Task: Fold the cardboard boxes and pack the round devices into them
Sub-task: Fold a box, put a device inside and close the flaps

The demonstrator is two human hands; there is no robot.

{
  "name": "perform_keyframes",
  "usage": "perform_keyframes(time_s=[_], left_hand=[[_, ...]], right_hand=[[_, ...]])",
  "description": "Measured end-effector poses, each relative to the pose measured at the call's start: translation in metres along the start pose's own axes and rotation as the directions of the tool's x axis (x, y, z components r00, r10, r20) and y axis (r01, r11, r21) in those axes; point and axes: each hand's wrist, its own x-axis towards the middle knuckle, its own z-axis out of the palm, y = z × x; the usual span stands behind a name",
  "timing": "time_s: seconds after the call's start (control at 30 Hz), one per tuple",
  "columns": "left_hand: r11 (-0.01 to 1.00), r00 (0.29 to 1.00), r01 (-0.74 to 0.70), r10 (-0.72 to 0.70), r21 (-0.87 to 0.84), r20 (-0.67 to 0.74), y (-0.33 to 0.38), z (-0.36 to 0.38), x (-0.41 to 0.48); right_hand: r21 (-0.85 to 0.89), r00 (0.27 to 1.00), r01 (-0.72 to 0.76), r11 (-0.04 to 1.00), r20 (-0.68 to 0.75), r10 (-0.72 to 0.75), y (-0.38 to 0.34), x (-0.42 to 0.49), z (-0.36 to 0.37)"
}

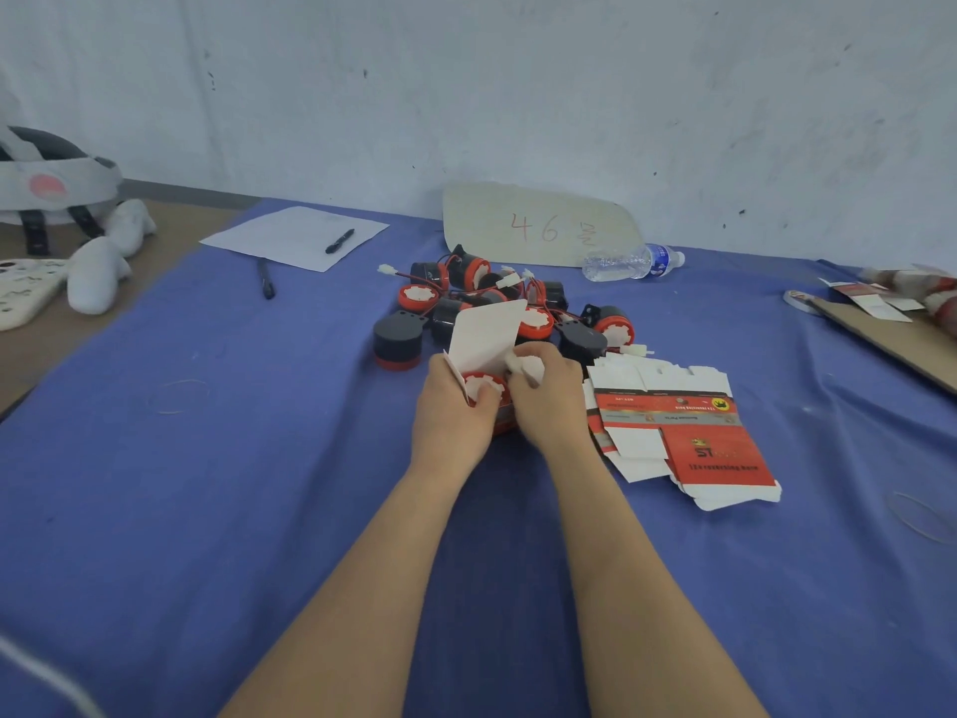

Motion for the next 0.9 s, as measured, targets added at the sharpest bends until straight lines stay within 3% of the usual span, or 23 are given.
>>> perform_keyframes(time_s=[0.17,0.5,0.9], left_hand=[[1.000,1.000,-0.006,0.006,0.002,-0.001,-0.0015,0.0003,0.0006],[1.000,0.999,0.015,-0.014,0.022,-0.041,-0.0045,0.0015,0.0018],[0.998,0.995,0.049,-0.047,0.025,-0.085,-0.0032,0.0045,-0.0008]], right_hand=[[0.056,1.000,-0.005,0.998,0.021,0.004,0.0046,0.0003,-0.0019],[0.079,0.997,-0.012,0.997,-0.081,0.018,0.0066,-0.0064,0.0046],[0.086,0.998,-0.051,0.995,-0.023,0.053,0.0049,-0.0077,0.0000]])
